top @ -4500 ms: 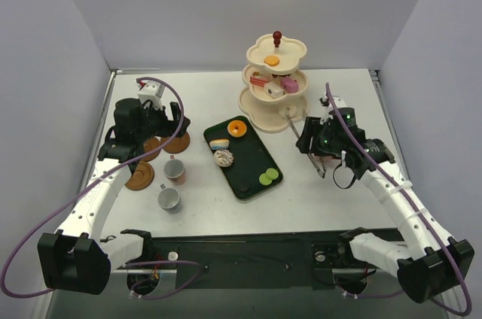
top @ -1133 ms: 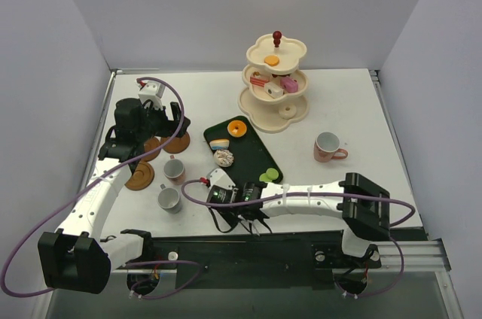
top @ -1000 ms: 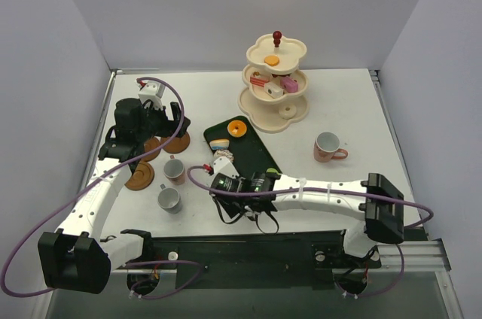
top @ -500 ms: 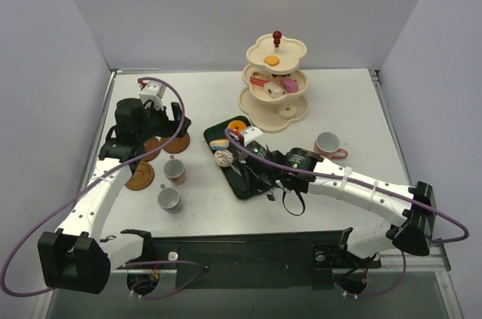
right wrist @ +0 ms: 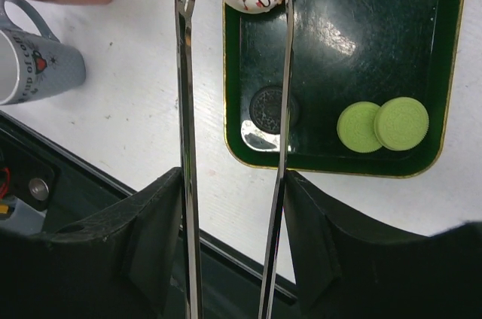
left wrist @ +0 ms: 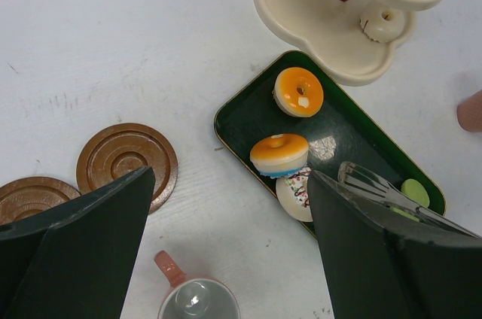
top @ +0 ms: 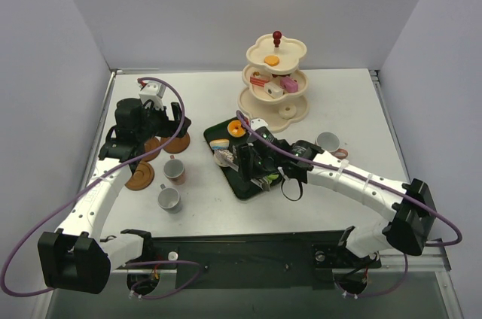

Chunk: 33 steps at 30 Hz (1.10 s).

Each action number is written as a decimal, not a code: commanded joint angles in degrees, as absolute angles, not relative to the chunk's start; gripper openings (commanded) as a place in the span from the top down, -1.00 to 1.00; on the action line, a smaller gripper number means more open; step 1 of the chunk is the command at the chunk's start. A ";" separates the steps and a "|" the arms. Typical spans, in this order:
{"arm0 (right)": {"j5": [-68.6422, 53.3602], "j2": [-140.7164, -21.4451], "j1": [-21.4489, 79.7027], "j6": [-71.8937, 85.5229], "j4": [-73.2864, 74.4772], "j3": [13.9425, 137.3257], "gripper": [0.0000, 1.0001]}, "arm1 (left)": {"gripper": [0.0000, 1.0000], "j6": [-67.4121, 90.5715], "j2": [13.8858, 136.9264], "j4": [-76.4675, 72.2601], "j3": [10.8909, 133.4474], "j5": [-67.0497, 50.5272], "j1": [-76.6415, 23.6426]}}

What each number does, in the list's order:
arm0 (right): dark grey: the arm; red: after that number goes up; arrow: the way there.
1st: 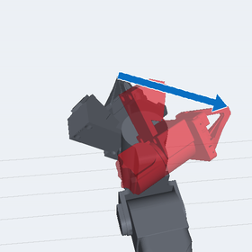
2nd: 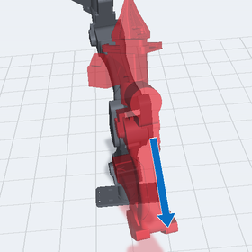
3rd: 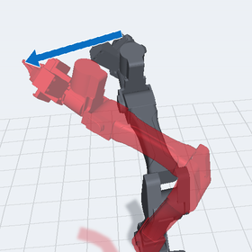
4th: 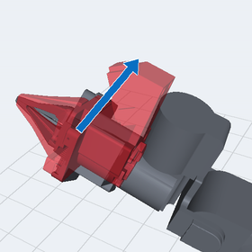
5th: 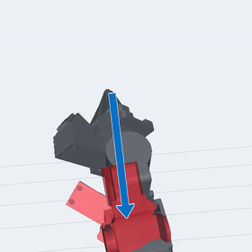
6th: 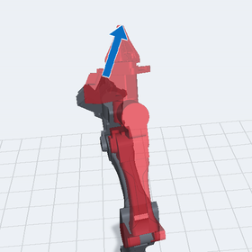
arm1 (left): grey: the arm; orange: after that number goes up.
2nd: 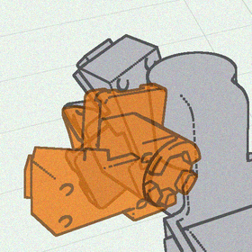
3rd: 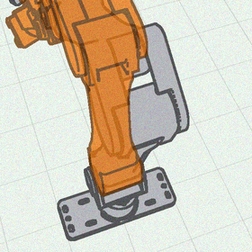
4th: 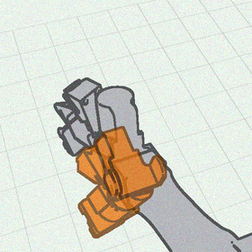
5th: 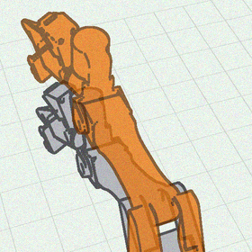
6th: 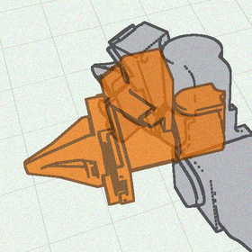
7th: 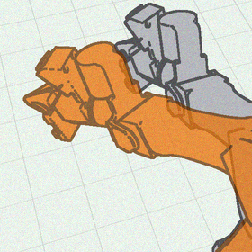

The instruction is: Serve the afternoon tea

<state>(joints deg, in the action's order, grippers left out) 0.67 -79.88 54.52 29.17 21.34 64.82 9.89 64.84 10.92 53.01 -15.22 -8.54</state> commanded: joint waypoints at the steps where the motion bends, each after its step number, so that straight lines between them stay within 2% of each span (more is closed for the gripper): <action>1: -2.11 -82.00 53.00 30.76 17.58 64.86 0.00 | -0.87 9.67 64.60 9.40 54.58 -15.73 -8.70; 18: -1.67 -87.36 52.91 31.90 18.54 66.18 -0.03 | -0.87 9.76 64.86 9.32 54.67 -15.82 -8.61; 33: -3.61 -86.04 52.91 33.66 17.23 65.66 -0.04 | -0.87 9.84 64.69 9.32 54.67 -16.17 -8.61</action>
<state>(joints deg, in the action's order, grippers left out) -3.46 -87.74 52.95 33.06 18.20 64.82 9.89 64.84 10.92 53.01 -15.25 -8.54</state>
